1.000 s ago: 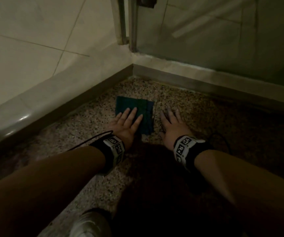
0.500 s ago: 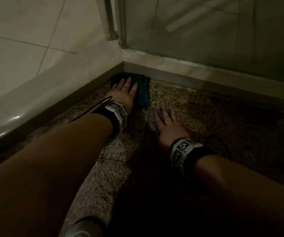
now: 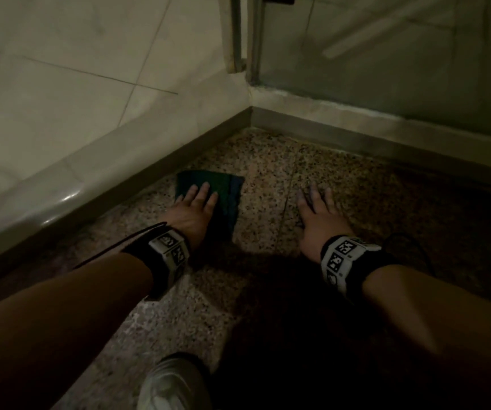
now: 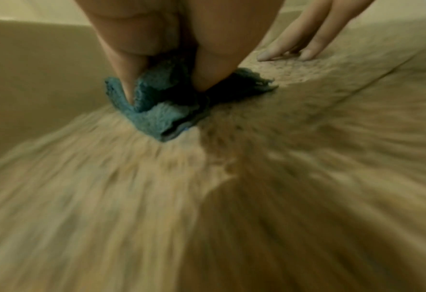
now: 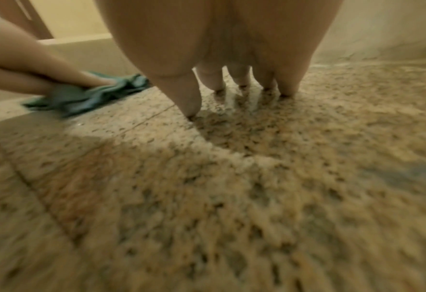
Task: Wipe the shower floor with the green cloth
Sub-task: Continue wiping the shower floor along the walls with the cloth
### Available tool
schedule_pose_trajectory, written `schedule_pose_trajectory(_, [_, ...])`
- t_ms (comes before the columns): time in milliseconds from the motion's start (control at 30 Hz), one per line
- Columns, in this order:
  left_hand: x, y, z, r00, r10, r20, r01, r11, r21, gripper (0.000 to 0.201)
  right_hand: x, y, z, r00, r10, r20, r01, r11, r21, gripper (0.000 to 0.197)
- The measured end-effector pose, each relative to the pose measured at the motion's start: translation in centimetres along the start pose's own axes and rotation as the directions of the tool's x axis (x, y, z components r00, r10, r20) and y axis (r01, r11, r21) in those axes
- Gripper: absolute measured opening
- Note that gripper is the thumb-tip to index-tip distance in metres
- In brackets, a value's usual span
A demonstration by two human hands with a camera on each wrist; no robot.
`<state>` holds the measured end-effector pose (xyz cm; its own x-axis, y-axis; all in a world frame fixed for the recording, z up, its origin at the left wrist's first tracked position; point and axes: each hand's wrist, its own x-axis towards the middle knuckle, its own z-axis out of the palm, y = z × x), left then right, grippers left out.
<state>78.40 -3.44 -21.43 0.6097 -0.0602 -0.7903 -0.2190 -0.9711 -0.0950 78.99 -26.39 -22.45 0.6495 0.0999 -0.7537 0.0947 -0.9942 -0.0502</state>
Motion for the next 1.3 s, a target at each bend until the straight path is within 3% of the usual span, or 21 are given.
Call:
schedule_pose_trajectory(167, [-0.6, -0.2, 0.2, 1.000, -0.007, -0.020, 0.007, 1.000, -0.029, 0.073, 0.0, -0.2, 0.0, 1.000, 0.010, 0.009, -0.009, 1.000, -0.019, 0.077])
schedule_pose_trajectory(567, [2.9, 1.6, -5.5, 0.994, -0.067, -0.086, 0.052, 0.985, -0.167, 0.077, 0.3, 0.3, 0.2, 1.000, -0.010, 0.013, 0.011, 0.999, -0.031, 0.071])
schedule_pose_trajectory(700, [2.5, 1.4, -5.1, 0.994, -0.046, -0.094, 0.032, 0.989, -0.148, 0.082, 0.0, 0.3, 0.0, 1.000, -0.015, 0.007, 0.015, 0.999, -0.034, 0.070])
schedule_pose_trajectory(833, [1.4, 1.7, -3.4, 0.997, -0.072, -0.007, 0.070, 0.988, -0.139, 0.085, 0.0, 0.3, -0.1, 1.000, -0.020, -0.007, 0.020, 1.000, -0.021, 0.070])
schedule_pose_trajectory(1033, [-0.5, 2.7, -0.6, 0.999, 0.031, 0.039, -0.027, 0.994, -0.102, 0.081, -0.2, 0.7, -0.3, 0.999, -0.033, -0.006, 0.033, 0.998, -0.047, 0.072])
schedule_pose_trajectory(1300, [2.5, 3.0, -5.0, 0.998, 0.049, -0.031, -0.050, 0.999, -0.011, 0.085, -0.3, 1.6, -0.5, 0.995, -0.089, 0.035, 0.092, 0.992, -0.082, 0.080])
